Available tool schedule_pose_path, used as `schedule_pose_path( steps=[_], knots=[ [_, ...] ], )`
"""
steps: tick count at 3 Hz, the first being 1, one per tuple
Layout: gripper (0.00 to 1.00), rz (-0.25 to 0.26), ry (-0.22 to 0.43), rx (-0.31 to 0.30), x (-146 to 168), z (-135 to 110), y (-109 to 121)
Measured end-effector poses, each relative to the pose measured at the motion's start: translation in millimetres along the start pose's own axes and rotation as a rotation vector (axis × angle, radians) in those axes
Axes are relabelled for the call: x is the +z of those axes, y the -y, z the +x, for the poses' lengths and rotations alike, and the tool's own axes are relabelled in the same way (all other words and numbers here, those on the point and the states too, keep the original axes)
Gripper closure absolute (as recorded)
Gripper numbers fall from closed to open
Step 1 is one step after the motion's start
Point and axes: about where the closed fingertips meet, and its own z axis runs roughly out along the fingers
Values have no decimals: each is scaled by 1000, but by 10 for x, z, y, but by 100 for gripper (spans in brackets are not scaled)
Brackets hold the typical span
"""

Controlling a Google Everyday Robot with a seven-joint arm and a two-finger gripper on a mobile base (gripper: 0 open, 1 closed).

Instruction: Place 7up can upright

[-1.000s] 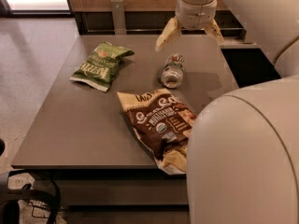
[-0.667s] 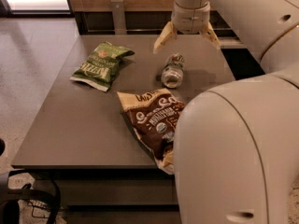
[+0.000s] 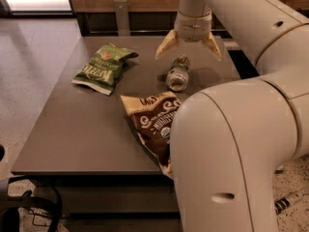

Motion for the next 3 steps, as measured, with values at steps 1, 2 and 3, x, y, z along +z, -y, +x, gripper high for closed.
schedule_pose_path(
  steps=[1, 2, 3],
  knots=[
    [0, -71, -64, 91, 169, 42, 28],
    [0, -116, -95, 168, 218, 71, 47],
    [20, -135, -96, 152, 260, 67, -23]
  ],
)
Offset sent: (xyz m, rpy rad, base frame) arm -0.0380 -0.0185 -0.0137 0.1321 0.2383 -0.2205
